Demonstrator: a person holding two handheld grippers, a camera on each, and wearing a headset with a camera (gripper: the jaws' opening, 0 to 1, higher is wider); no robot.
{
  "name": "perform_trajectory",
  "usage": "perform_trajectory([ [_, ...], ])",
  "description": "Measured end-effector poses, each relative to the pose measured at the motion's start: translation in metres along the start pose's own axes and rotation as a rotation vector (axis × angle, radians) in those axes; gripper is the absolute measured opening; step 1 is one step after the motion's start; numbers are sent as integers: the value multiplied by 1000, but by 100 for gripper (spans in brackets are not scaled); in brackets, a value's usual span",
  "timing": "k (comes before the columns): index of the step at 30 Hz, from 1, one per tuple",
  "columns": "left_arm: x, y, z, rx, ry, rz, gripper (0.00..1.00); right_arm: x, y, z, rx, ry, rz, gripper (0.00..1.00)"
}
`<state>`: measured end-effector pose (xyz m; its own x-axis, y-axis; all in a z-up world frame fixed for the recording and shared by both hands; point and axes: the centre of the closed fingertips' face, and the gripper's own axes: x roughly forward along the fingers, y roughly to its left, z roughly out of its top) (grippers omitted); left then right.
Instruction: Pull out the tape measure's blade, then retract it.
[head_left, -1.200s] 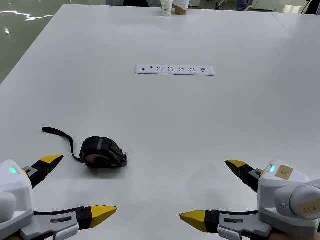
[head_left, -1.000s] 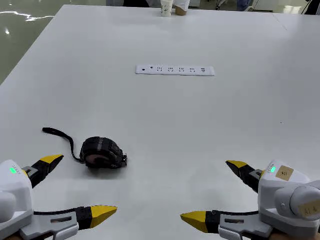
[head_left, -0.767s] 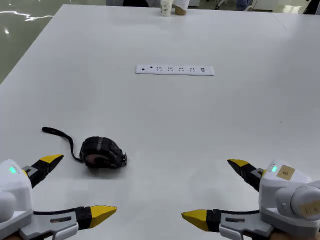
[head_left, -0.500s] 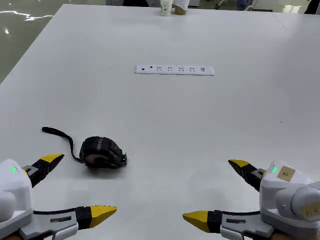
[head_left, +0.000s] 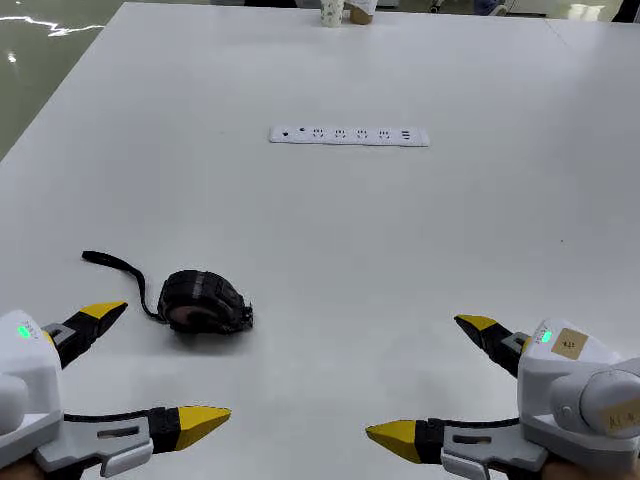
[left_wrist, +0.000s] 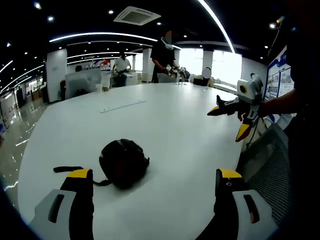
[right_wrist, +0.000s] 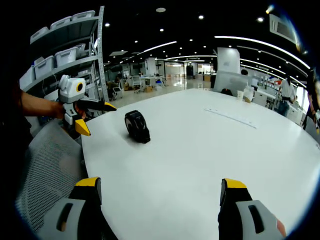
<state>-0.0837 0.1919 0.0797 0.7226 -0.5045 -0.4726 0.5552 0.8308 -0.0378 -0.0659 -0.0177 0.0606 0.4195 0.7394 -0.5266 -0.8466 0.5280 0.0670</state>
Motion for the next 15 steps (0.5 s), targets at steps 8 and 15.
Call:
perform_trajectory([
  [8, 3, 6, 1, 13, 10, -8, 99, 4, -5, 1, -8, 12, 13, 99],
  [15, 6, 13, 3, 31, 24, -21, 99, 9, -9, 1, -28, 24, 35, 99],
])
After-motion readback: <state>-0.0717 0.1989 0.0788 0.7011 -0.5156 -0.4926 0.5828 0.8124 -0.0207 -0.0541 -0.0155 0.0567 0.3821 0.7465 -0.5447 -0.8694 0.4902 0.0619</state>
